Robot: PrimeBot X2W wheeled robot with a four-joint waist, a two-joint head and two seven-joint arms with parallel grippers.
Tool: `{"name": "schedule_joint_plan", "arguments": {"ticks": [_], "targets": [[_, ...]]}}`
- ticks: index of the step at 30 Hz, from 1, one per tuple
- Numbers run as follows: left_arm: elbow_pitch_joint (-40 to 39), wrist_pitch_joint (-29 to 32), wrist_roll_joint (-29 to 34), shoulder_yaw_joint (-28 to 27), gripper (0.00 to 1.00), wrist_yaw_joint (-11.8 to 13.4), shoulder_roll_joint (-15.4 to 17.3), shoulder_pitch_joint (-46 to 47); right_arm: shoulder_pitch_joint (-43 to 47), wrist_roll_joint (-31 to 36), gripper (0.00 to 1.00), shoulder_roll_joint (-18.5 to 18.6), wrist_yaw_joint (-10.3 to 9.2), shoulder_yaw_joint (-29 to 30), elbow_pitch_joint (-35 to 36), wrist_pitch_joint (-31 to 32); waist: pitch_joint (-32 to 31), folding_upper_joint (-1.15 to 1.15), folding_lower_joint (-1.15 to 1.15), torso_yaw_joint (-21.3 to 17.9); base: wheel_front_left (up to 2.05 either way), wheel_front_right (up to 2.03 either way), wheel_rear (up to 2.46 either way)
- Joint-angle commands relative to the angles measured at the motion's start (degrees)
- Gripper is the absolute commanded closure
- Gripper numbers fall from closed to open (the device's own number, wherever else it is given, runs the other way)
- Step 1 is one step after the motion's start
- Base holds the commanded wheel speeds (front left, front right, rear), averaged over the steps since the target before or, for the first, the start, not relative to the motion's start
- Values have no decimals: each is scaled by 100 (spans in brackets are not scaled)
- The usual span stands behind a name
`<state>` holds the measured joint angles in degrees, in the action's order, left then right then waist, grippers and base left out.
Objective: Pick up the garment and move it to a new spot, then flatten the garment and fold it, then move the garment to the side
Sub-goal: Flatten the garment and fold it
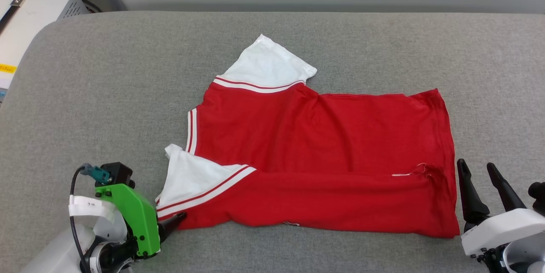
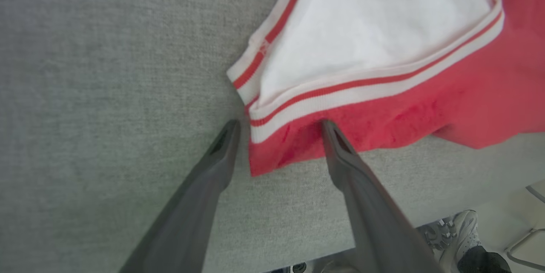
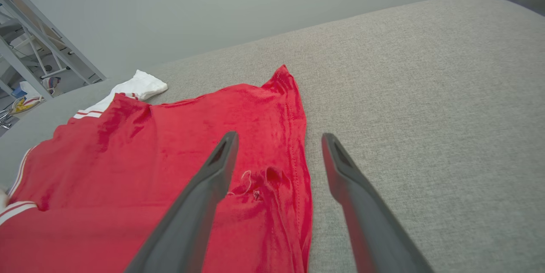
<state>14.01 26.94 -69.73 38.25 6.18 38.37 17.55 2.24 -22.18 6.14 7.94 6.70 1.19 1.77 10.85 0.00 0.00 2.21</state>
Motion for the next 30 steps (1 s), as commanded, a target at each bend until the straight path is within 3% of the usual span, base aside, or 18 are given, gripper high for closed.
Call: {"name": "schedule_joint_plan", "arguments": {"ticks": [1,8,9,10,11,12,20,30], "targets": [[161,-21,84,66,0,-47,-107,114,-64,-2,0,27,-45,12,24,30,89,0,0,-43,0,0,0],[680,288,154,479,0,-412,-598,353,-81,-108,0,6,-45,119,-13,126,183,0,0,-35,0,0,0],[734,305,147,504,7,-453,-651,372,-80,-124,0,7,-45,132,-24,134,180,0,0,-29,0,0,0],[802,302,153,526,50,-496,-700,399,-75,-134,0,10,-45,150,-45,154,170,0,0,-21,0,0,0],[846,267,172,536,82,-535,-730,420,-70,-143,0,12,-45,164,-59,171,159,0,0,-13,0,0,0],[954,161,228,544,100,-599,-761,445,-51,-173,0,28,-45,204,-84,217,107,0,0,13,0,0,0],[818,-273,424,442,100,-569,-553,360,113,-335,0,131,-45,359,-70,820,-118,0,0,117,0,0,0],[-399,-552,712,309,100,-149,-40,142,191,-475,0,616,-45,416,365,3302,-152,0,0,208,0,0,0]]}}
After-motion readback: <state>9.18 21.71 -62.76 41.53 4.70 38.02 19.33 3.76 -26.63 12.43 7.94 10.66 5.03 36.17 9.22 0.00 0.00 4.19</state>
